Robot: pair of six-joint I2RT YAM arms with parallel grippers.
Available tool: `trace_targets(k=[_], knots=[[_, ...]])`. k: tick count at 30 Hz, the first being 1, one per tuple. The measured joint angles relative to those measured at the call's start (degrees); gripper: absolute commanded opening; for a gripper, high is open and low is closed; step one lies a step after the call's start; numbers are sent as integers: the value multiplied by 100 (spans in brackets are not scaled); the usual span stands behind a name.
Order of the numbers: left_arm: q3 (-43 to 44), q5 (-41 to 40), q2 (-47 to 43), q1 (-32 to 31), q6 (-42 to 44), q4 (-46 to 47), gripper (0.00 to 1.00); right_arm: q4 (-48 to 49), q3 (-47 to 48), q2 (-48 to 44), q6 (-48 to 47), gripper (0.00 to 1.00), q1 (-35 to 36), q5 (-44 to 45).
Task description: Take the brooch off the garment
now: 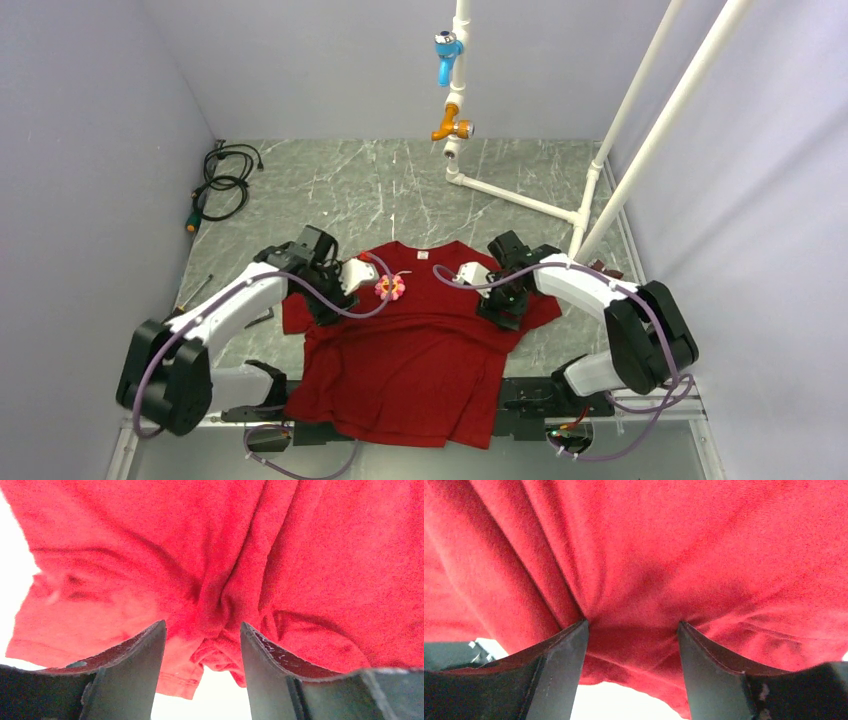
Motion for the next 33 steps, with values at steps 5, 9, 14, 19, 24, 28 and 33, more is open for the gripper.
trace_targets(k=[5, 9, 14, 19, 24, 28, 33], knots=[[76, 527, -896, 247, -273, 422, 80, -595, 68, -428, 208, 79, 0, -168], [-138, 918, -1572, 243, -332, 1213, 78, -610, 448, -667, 544, 79, 0, -415], [-848, 1207, -1987, 46, -68, 2424, 66, -105, 811, -728, 1078, 77, 0, -778], [-1241, 1110, -1683, -442, 573, 3147, 55, 177, 1174, -245, 1495, 76, 0, -1047], [-1405, 841, -1139, -962, 1279, 3823, 50, 291, 1425, 293, 1740, 75, 0, -1231], [-1440, 686, -719, -1169, 1657, 4205, 49, 286, 1563, 505, 1827, 75, -2, -1311], [-1449, 525, -214, -1386, 1989, 4551, 56, 286, 1622, 549, 1882, 75, 0, -1403]])
